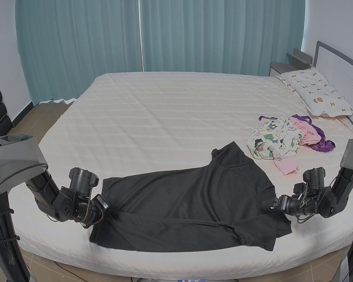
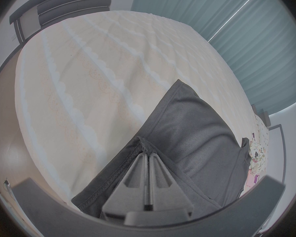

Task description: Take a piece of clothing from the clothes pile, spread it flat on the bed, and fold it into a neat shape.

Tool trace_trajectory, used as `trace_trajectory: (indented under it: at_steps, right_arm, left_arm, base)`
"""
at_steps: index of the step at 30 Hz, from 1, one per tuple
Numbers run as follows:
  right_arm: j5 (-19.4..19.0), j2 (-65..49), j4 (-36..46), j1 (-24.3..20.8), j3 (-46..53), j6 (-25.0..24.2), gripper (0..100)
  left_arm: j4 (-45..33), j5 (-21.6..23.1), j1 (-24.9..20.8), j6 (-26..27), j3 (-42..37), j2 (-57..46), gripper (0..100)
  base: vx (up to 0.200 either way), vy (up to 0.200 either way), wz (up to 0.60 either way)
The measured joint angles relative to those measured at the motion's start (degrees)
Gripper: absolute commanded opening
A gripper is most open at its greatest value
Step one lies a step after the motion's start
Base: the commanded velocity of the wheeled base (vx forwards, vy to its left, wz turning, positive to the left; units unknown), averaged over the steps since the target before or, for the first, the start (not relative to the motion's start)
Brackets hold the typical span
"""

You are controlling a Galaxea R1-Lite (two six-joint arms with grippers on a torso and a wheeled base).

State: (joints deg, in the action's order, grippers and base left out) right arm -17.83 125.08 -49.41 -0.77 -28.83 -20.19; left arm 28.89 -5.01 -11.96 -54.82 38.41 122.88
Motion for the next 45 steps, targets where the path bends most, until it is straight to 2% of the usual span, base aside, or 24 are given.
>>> trace_trajectory:
  at_steps: [5, 17, 18, 27, 32, 45]
  right_arm:
    - [-2.66, 1.27, -1.37, 0.11, 0.34, 2.24, 100]
    - [-4.06, 2.85, -1.58, 0.37, 1.90, 6.29, 100]
    - [-4.14, 2.93, -1.61, 0.37, 1.94, 6.31, 0]
    - [-4.94, 2.38, -1.90, 2.52, 2.05, 5.85, 0]
    - [-8.33, 1.16, -1.83, 4.29, 2.45, 5.80, 0]
    - [-9.05, 0.43, -1.90, 5.23, 1.63, 5.61, 0]
  left_arm:
    - [0.00, 0.04, 0.00, 0.00, 0.00, 0.00, 0]
    - [0.00, 0.04, 0.00, 0.00, 0.00, 0.00, 0]
    - [0.00, 0.01, 0.00, 0.00, 0.00, 0.00, 0]
    - [0.00, 0.04, 0.00, 0.02, 0.00, 0.02, 0]
    - [0.00, 0.01, 0.00, 0.00, 0.00, 0.09, 0]
    - [0.00, 0.04, 0.00, 0.00, 0.00, 0.09, 0]
  base:
    - [0.000, 0.000, 0.00]
    - [0.000, 0.000, 0.00]
    - [0.000, 0.000, 0.00]
    - [0.000, 0.000, 0.00]
    - [0.000, 0.000, 0.00]
    - [0.000, 0.000, 0.00]
